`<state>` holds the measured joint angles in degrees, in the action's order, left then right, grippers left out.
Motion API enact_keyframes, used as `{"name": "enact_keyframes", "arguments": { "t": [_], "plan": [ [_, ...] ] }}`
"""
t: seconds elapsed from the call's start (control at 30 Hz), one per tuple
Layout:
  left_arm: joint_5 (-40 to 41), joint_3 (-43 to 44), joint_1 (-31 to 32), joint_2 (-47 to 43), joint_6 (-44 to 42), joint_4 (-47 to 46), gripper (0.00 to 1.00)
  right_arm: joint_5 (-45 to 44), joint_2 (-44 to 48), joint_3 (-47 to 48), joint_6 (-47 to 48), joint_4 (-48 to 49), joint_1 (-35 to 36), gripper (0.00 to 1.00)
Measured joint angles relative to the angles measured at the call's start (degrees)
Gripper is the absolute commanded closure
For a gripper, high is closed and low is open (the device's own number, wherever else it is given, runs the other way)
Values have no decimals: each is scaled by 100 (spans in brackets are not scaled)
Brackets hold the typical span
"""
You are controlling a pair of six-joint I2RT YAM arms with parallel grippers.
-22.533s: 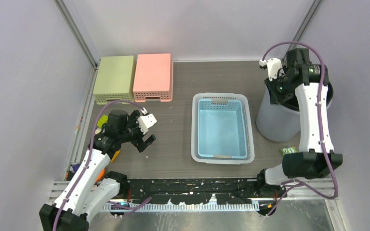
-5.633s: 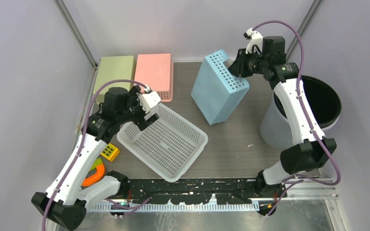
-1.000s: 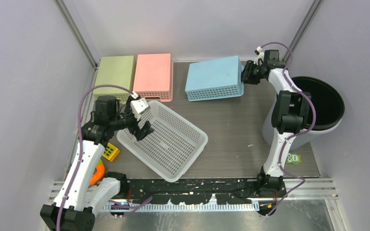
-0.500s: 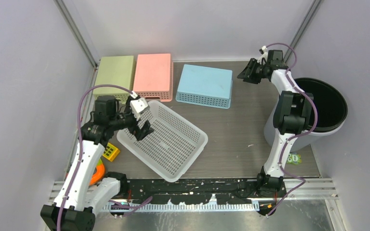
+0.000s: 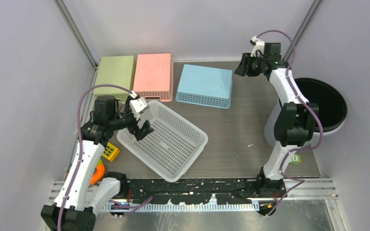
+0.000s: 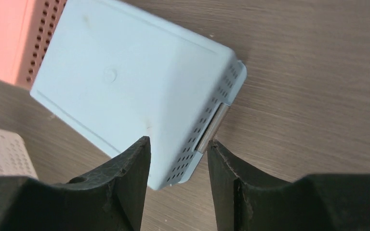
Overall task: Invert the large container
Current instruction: Adjust the container at the center of the board.
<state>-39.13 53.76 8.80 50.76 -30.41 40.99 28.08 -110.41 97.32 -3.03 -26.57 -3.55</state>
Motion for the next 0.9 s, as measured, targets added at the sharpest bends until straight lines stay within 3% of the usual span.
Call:
{"name": "enact_keyframes", "arguments": {
  "t": [0.23, 0.43, 0.63, 0.9],
  "plan": [
    [-15, 0, -20, 0, 0, 0, 0, -640, 1014, -758, 1506, -42, 1453, 36],
    [-17, 0, -37, 0, 0, 0, 0, -1088, 1051, -938, 2096, -15, 2524, 34],
    [-15, 0, -74, -2, 9, -4, 0, -1676, 463, -525, 2116, -57, 2658, 35],
    [195, 155, -74, 210, 168, -63, 0, -2107, 138, -756, 2371, -223, 2658, 37]
  ]
}}
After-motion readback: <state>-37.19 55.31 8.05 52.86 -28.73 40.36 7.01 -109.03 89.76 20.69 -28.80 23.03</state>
